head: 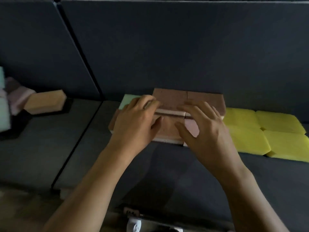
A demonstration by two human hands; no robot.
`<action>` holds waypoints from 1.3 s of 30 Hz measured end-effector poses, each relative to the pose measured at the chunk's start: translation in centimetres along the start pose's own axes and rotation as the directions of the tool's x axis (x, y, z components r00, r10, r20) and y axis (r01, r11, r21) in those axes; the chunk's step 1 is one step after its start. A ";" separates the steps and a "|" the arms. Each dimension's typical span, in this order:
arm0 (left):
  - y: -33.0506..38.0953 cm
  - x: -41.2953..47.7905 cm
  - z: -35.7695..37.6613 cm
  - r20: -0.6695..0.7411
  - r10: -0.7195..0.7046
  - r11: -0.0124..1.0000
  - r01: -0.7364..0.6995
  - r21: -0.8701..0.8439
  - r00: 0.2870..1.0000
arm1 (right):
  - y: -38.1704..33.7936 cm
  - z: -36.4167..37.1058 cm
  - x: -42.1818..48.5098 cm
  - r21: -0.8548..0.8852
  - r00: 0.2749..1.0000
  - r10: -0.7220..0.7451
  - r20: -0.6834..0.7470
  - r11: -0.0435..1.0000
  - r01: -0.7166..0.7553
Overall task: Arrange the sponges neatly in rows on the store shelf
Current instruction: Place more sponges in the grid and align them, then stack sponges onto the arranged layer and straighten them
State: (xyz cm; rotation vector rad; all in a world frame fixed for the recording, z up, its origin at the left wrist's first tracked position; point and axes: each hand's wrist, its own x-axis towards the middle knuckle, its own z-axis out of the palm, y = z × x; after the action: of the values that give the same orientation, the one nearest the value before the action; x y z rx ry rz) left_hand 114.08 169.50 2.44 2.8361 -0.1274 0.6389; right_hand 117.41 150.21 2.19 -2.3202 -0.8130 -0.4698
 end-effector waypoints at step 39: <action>-32.9 -14.6 -12.0 -0.197 -0.601 0.750 0.632 0.197 0.775 | -27.7 24.8 12.1 0.018 0.908 -0.220 0.357 0.973 0.229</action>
State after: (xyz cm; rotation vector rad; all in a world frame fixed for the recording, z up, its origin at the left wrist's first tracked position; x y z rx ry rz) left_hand 100.41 204.83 -0.10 2.7836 0.9502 0.6955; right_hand 111.27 188.85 2.27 -2.3799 -1.2648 -0.1503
